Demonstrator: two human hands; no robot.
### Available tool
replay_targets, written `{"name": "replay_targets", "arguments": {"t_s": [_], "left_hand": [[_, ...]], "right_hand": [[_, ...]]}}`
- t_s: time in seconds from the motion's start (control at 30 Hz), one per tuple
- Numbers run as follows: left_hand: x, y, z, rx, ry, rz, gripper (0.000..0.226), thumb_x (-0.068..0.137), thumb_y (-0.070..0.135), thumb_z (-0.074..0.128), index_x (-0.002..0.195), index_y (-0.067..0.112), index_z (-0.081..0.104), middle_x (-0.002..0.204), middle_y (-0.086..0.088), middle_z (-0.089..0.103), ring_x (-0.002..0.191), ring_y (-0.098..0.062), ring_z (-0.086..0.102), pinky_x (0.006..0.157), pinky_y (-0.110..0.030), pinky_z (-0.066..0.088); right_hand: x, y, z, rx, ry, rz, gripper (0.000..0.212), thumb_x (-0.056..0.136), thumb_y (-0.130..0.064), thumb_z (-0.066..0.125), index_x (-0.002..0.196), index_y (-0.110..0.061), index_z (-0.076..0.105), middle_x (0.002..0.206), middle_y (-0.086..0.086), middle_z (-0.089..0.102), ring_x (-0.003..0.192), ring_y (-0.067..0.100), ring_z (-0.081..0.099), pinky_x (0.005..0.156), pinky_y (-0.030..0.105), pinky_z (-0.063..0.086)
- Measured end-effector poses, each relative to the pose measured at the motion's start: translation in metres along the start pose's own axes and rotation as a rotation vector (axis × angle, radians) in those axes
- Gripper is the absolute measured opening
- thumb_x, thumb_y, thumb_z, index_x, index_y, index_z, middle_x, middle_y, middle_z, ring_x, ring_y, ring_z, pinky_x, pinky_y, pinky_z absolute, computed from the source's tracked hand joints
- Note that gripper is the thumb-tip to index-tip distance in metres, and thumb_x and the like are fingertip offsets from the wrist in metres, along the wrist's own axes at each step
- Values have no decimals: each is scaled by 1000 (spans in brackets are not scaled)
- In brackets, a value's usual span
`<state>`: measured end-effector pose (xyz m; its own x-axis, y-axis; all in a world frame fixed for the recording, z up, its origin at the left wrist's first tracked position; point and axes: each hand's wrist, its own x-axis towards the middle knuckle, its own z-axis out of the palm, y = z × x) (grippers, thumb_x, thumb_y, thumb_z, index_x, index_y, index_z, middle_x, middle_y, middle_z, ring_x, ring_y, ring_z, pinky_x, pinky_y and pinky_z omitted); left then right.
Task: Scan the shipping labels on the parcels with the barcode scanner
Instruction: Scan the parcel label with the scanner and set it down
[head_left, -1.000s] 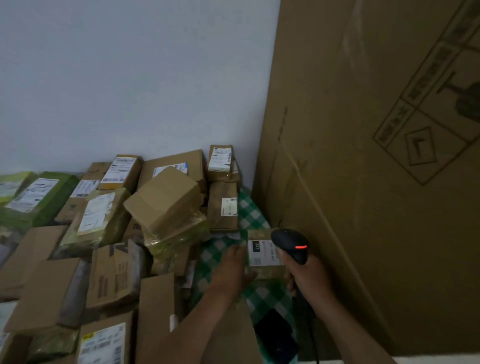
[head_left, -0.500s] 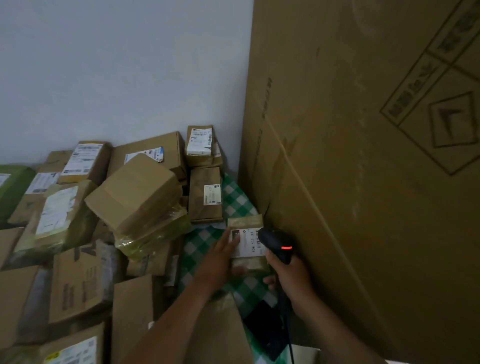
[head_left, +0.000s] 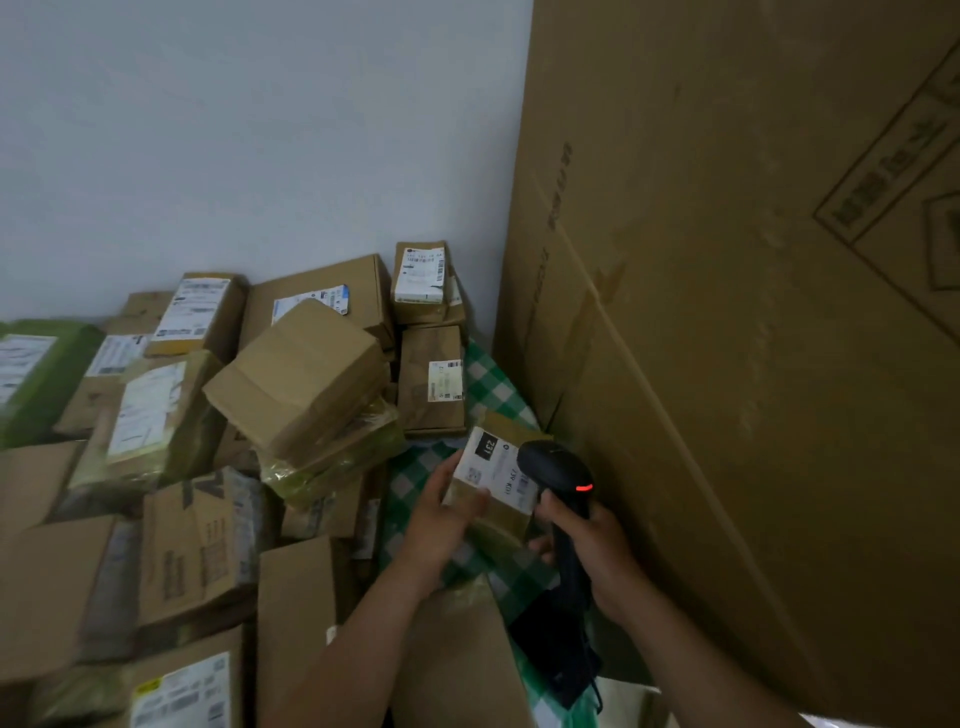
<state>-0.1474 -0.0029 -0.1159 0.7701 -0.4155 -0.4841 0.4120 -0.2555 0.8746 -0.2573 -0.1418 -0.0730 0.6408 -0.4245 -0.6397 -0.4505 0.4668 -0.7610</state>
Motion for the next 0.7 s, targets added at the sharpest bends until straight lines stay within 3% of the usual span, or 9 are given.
{"name": "replay_targets", "arguments": {"t_s": [0.13,0.27,0.37,0.5,0.6,0.7], "left_hand": [[-16,19,-8,-25,-37,11,48,81,31,78,113,61,58,128,5,62,119,-21,59,101,-48,50],[-30,34,-23,-47,63,-15,56,82,20,77,128,39,50,123,-2,60,105,-25,64,89,-47,56],[-40,37,-35,80,99,-16,60,83,18,76,133,33,46,120,-2,57,97,-20,62,70,-32,53],[-49,35,-51,171,125,-9,59,81,15,76,132,30,49,118,-1,59,101,-21,59,76,-34,52],[-52,37,-62,155,140,-15,58,82,14,75,133,27,50,106,3,59,90,-16,58,69,-31,50],[-52,37,-70,145,145,-40,59,84,18,74,136,28,49,114,-3,61,97,-23,60,82,-42,55]], "right_hand": [[-15,-4,-3,16,-3,-59,23,91,-27,65,103,-7,66,72,13,70,54,16,63,53,28,50],[-32,-13,-2,-120,-40,-185,25,92,-27,63,96,-2,66,73,10,68,53,13,61,53,25,50],[-44,-15,1,-307,-29,-284,17,90,-24,67,81,-11,60,67,6,63,47,12,56,53,29,48],[-65,-10,-7,-415,-50,-291,16,90,-25,68,79,-19,57,58,2,55,47,15,51,49,28,44],[-82,-9,-18,-543,-82,-272,22,91,-27,66,75,-20,54,54,0,54,43,11,51,48,27,43],[-93,-8,-26,-663,-112,-244,20,92,-28,66,77,-21,55,41,-6,54,37,6,49,45,23,41]]}}
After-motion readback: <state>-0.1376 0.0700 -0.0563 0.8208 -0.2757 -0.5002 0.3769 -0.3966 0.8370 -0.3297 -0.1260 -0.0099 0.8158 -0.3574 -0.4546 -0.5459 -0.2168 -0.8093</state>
